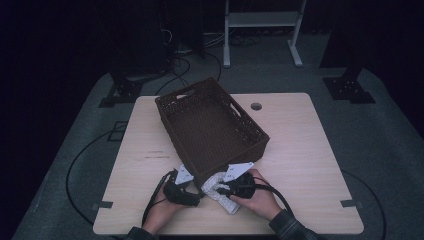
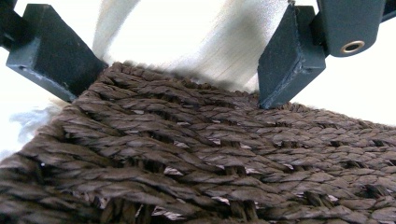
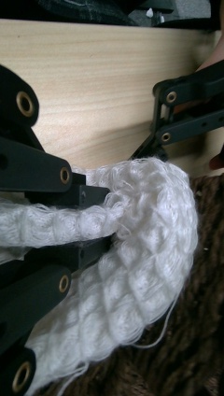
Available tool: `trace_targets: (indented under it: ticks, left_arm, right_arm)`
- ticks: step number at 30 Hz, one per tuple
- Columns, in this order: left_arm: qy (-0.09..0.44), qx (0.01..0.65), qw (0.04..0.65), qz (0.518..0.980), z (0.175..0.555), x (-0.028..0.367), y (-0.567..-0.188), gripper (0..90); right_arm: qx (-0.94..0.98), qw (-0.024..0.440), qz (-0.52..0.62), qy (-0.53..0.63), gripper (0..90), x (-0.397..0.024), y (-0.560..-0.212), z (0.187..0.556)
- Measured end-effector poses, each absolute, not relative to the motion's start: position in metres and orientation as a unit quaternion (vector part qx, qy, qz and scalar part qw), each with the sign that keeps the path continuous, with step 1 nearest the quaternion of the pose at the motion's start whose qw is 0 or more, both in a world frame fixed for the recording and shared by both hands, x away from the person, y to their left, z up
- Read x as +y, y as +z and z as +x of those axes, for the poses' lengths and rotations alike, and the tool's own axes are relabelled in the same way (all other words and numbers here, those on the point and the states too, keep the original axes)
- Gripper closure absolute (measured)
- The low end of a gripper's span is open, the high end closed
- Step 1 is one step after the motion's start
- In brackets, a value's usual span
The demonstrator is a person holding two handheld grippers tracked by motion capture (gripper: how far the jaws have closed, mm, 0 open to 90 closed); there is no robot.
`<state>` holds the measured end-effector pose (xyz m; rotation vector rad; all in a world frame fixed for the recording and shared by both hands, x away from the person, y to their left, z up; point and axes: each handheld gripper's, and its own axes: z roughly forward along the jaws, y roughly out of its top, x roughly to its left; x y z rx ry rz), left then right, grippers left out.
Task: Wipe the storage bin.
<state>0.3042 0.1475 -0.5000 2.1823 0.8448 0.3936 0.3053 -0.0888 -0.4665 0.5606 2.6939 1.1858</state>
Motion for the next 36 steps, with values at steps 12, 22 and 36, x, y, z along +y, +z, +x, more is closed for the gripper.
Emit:
trace_targets:
  ticks: [12, 22, 36]
  left_arm:
    - [0.154, 0.329, 0.374, 0.853, 0.304, 0.148, -0.5, 13.8]
    - [0.154, 0.33, 0.374, 0.853, 0.304, 0.147, -0.5, 13.9]
    - [0.153, 0.329, 0.375, 0.853, 0.304, 0.148, -0.5, 14.0]
  right_arm:
    - [0.9, 0.071, 0.209, 0.376, 77.6, -0.098, -0.474, 0.311]
    - [0.88, 0.084, 0.222, 0.412, 77.5, -0.131, -0.456, 0.296]
    - [0.858, 0.127, 0.284, 0.408, 77.4, -0.191, -0.453, 0.291]
